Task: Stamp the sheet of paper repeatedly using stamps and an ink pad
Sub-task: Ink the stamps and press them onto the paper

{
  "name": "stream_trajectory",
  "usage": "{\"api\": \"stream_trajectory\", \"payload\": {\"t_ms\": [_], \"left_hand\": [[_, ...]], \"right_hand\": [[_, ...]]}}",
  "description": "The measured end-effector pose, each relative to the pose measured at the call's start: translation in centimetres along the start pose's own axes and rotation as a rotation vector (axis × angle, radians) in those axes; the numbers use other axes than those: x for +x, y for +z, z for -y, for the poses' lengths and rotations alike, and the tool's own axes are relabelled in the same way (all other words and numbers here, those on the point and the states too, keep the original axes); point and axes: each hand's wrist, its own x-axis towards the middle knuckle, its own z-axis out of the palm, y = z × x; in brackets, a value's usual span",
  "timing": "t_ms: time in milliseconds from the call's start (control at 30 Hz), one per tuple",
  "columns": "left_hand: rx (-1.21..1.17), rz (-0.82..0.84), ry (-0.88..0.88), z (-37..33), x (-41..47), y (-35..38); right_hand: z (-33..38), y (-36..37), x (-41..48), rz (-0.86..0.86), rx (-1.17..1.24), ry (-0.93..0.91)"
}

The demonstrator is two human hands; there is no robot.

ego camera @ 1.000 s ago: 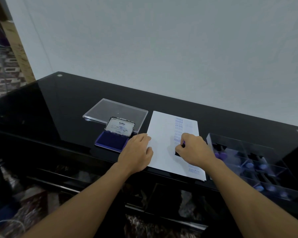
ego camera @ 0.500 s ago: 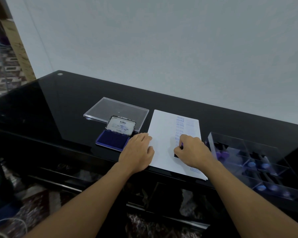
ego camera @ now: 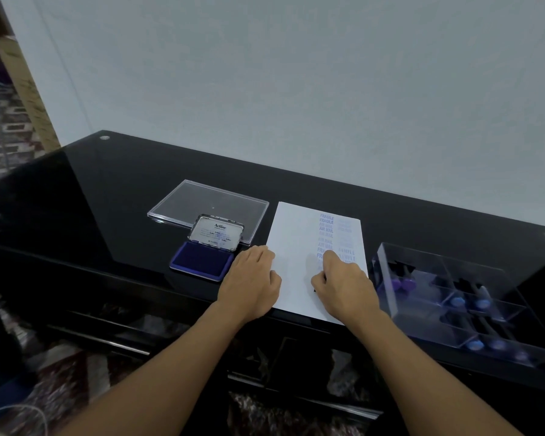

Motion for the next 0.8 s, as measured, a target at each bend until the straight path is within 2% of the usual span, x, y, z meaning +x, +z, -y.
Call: {"api": "stream_trajectory", "payload": {"t_ms": [433, 800], "left_hand": [[0.054, -0.007, 0.024, 0.34, -0.3, 0.43], [0.064, 0.001, 0.026, 0.24, -0.42, 0.33]], "right_hand": [[0.0, -0.21, 0.45, 0.035, 0.041, 0.003], [-0.08, 0.45, -0.32, -0.004, -0.015, 0.013]]}}
